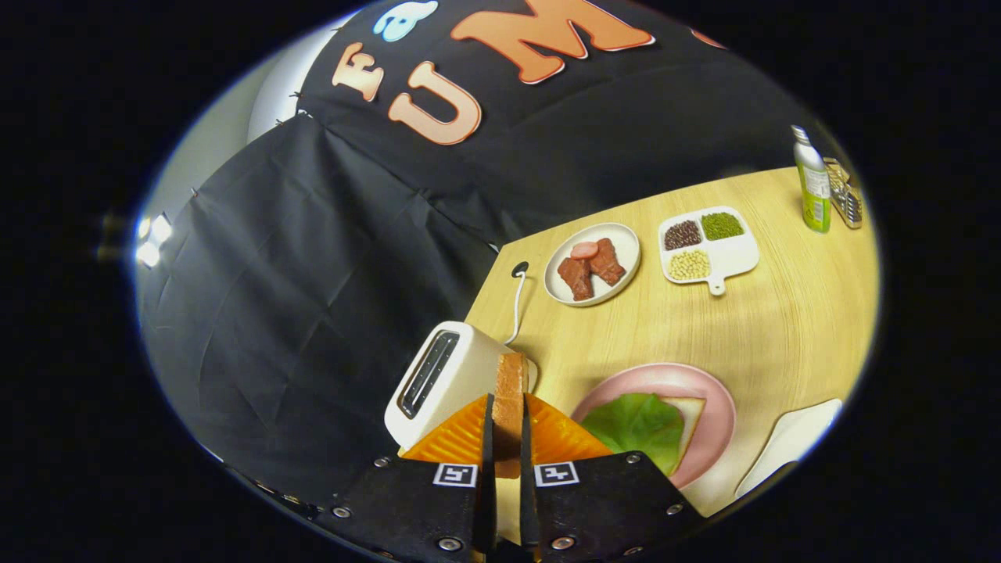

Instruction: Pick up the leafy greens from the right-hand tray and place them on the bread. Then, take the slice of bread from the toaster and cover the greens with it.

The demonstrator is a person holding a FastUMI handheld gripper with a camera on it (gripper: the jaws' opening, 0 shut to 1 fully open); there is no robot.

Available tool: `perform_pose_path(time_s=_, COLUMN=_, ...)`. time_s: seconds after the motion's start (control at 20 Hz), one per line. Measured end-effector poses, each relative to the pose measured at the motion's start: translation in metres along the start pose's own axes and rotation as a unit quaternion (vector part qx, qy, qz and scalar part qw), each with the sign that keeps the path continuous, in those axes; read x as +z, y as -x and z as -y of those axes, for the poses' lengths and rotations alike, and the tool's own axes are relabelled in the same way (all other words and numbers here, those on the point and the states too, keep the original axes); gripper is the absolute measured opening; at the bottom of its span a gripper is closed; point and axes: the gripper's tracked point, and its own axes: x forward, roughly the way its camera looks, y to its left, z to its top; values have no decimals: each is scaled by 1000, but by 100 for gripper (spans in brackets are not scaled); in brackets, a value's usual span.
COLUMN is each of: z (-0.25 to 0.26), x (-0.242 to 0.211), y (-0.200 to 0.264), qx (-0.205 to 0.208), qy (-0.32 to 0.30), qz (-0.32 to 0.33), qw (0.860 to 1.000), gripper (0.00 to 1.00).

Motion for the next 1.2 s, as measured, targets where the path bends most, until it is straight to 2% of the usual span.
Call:
perform_pose_path(time_s=0.8, z=90, x=-60, y=-12, qx=-13, qy=-61, qz=-36, qw=997, gripper=12)
perform_pose_path(time_s=1.2, z=114, x=-68, y=-19, qx=-38, qy=-47, qz=-39, qw=997, gripper=12)
